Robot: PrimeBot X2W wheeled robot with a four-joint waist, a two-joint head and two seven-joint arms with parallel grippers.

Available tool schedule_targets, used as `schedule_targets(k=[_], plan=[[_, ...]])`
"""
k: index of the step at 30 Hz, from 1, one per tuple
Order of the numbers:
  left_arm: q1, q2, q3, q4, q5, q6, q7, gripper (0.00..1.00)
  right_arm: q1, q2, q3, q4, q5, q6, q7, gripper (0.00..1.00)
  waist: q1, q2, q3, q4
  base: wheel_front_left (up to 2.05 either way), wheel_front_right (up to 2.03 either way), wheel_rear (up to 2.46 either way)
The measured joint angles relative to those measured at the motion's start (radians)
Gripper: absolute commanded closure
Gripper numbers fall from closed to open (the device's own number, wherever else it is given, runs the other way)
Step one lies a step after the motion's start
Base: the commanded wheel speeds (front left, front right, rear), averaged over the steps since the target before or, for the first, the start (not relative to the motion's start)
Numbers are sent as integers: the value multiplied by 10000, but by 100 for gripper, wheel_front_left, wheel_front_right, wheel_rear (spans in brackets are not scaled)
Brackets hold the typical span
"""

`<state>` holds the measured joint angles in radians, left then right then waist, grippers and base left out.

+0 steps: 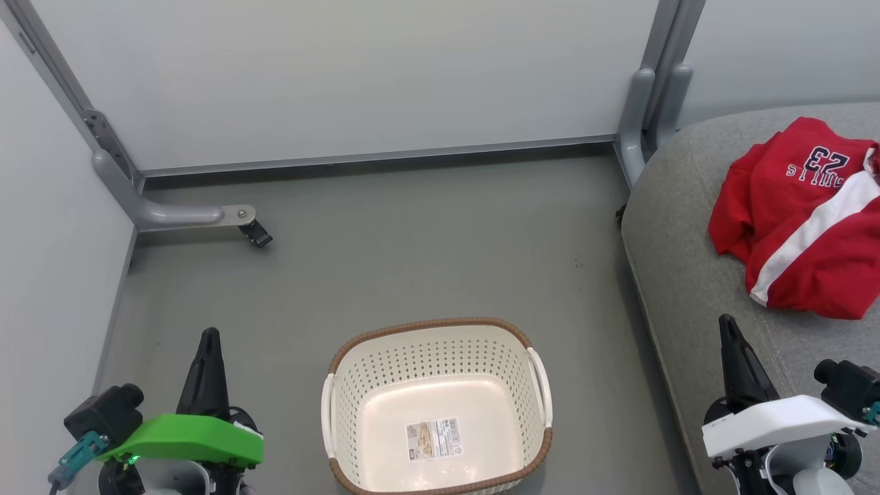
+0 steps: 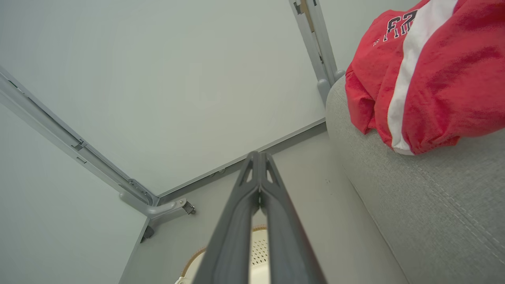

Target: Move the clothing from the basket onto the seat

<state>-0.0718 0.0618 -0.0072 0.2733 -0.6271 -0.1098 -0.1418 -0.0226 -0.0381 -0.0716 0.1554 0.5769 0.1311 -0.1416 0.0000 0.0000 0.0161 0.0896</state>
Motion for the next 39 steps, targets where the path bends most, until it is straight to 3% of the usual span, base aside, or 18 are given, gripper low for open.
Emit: schedule_targets(k=[39], plan=[[-90,-63,604,-127,-4893,-92,1256,100,-408,-36,-203,451,5133,-2,1269,100,0,0,-53,-349,0,0,0]])
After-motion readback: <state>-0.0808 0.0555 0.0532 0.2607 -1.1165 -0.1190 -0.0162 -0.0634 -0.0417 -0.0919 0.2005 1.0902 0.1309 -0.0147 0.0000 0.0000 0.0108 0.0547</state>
